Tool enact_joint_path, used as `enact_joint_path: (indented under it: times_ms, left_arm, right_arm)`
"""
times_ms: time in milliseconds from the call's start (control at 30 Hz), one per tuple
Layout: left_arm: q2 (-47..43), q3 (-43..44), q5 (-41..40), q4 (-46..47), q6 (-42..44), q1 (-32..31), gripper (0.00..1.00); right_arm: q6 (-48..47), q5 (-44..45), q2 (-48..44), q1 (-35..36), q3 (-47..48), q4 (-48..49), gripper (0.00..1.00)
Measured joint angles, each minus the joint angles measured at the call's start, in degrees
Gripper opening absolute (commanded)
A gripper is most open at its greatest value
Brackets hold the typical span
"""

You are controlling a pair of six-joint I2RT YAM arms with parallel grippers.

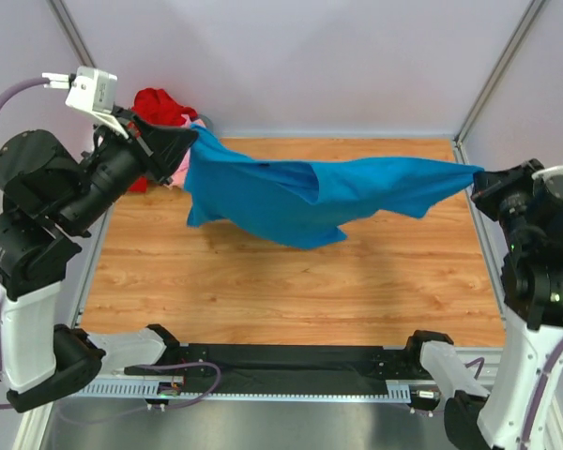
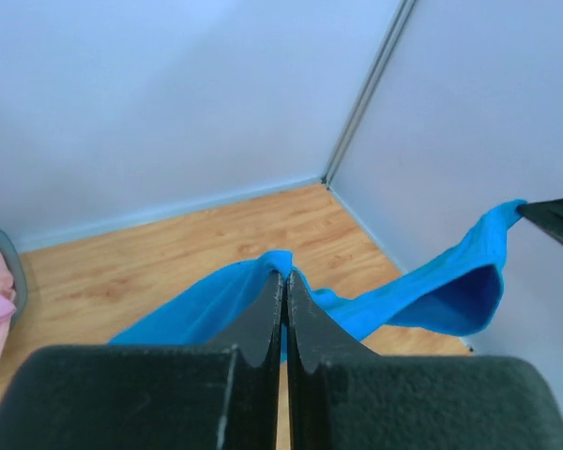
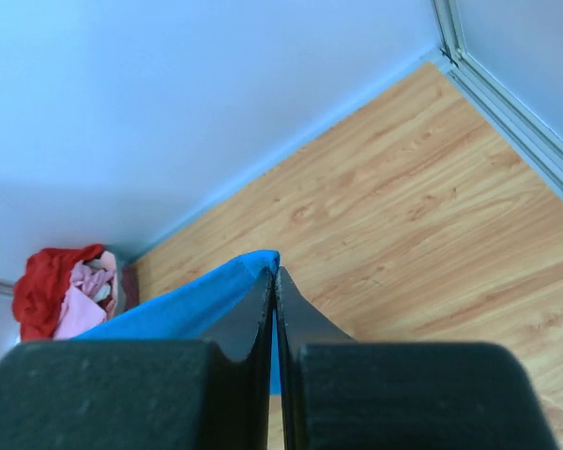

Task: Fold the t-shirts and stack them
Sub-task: Flatten the tshirt out

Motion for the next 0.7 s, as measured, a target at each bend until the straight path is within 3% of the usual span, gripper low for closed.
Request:
enact_joint_path:
  times_ms: [233,467,567,700]
  left_arm:
    - [-3.5,-7.6,4.7,-2.4,-0.7,0.0,0.00]
    - [-3.0,-11.6,8.2,-3.8,-1.2,0.0,0.00]
    - [-0.8,-7.5,7.9,-4.9,0.1,-0.1,0.00]
    - [10.2,9.8,6.0,-5.0,3.9,-0.1,0.00]
  right_arm:
    - [0.0,-2.4,-9.0,0.0,0.5,-1.6,0.01]
    - [0.0,-3.5,-10.2,0.0,-0.1,-2.1,0.00]
    - [0.3,-5.4,-9.6,0.0,-0.8,-2.0,0.01]
    - [1.4,-8.8,-6.9,0.0,-1.6,-1.0,0.01]
